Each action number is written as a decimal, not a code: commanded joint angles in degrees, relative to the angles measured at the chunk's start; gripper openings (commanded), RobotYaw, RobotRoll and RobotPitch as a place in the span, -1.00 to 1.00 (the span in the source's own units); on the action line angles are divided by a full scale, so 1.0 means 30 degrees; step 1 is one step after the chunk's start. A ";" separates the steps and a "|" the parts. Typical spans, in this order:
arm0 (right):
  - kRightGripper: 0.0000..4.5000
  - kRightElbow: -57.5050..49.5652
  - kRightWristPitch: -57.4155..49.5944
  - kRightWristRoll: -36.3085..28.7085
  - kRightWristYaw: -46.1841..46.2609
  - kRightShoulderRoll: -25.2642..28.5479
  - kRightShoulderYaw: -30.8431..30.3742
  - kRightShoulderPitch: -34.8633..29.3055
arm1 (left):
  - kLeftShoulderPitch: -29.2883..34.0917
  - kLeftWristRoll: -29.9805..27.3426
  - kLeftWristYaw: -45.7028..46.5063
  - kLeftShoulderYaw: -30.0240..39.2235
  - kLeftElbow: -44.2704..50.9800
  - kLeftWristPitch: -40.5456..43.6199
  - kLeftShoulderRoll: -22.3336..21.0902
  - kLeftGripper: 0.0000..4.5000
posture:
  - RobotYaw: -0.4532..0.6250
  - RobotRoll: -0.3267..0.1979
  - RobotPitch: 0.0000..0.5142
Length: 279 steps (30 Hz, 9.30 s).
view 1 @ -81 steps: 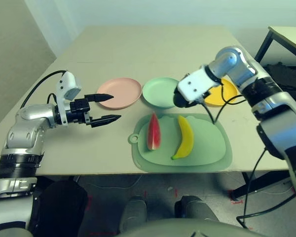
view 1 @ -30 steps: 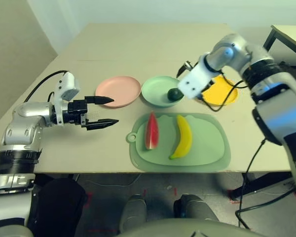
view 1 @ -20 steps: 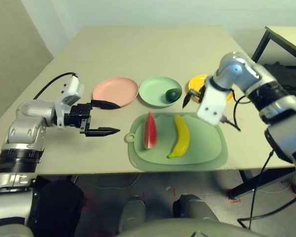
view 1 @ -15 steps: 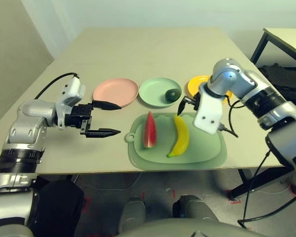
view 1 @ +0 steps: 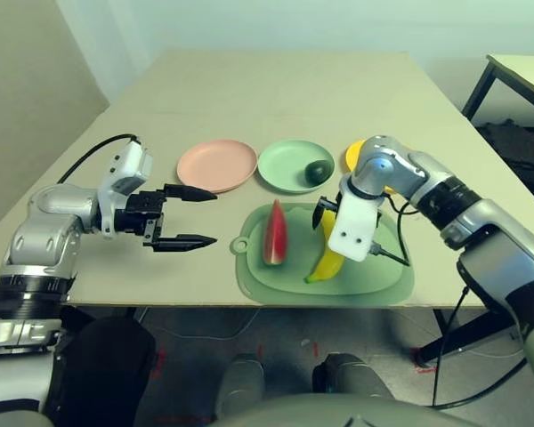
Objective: Place the fruits into color-matched plates.
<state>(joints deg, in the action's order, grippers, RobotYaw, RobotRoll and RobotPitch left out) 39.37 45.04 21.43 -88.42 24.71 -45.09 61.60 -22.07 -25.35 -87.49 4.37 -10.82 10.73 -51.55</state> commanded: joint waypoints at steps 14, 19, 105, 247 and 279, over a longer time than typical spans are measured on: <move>-0.27 0.1085 -0.2402 0.0115 -0.1345 0.1256 0.0587 0.1100 | -0.0340 0.0220 0.0282 -0.0129 -0.0256 -0.0502 0.0240 1.00 | 0.01 0.25 -1.00; -0.27 0.3901 -0.2635 0.0368 -0.0854 0.0900 0.1380 0.3516 | -0.0540 0.0212 0.0431 -0.0015 -0.0643 -0.0508 0.0354 1.00 | 0.01 0.25 -1.00; -0.27 1.3473 -1.4128 0.6560 1.1611 -0.0045 0.3640 0.5949 | 0.0661 -0.0045 0.5620 0.0128 0.2627 0.3022 0.1348 1.00 | 0.05 0.25 -0.57; 1.00 -0.6204 -1.2707 -1.5817 0.0695 0.1161 1.6214 -1.5037 | -1.5211 1.2346 0.0986 -1.0429 -1.7398 -1.6307 0.6781 -0.11 | -0.10 0.25 -0.87; 1.00 -0.8708 -1.4348 -1.6273 0.3462 0.0701 1.6228 -1.6545 | -1.5572 1.8399 1.4059 -1.0199 -2.2260 -0.9357 0.5714 0.34 | -0.18 0.25 -0.98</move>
<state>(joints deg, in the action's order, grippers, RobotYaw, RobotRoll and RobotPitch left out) 14.08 2.48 -26.87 -78.27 26.19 3.53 12.51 -69.57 29.31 -45.60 -26.83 -76.74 -17.59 -34.70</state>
